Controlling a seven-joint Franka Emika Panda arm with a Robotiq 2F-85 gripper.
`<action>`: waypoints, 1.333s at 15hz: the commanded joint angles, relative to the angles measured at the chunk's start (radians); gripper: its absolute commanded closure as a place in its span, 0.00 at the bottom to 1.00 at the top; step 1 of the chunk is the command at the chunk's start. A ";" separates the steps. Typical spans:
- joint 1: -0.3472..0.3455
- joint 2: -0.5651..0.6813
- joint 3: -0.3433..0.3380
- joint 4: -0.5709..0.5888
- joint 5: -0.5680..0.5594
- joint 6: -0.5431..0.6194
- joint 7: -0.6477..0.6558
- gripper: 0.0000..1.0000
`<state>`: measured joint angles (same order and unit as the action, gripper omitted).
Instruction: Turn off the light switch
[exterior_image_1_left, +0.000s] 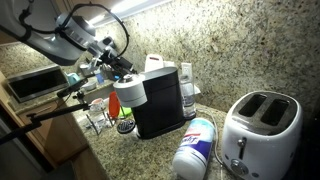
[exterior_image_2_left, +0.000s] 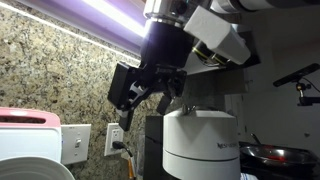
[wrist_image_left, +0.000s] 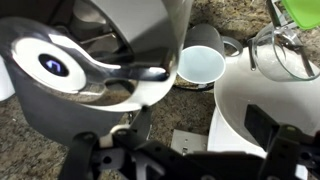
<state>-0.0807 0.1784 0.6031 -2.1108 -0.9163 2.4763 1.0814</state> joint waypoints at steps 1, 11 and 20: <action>0.204 0.020 -0.196 0.033 -0.068 -0.008 0.012 0.00; 0.438 0.204 -0.363 0.265 -0.305 -0.057 0.021 0.00; 0.433 0.346 -0.413 0.457 -0.369 -0.028 0.091 0.00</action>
<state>0.3641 0.4911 0.1947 -1.7118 -1.3265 2.4473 1.1667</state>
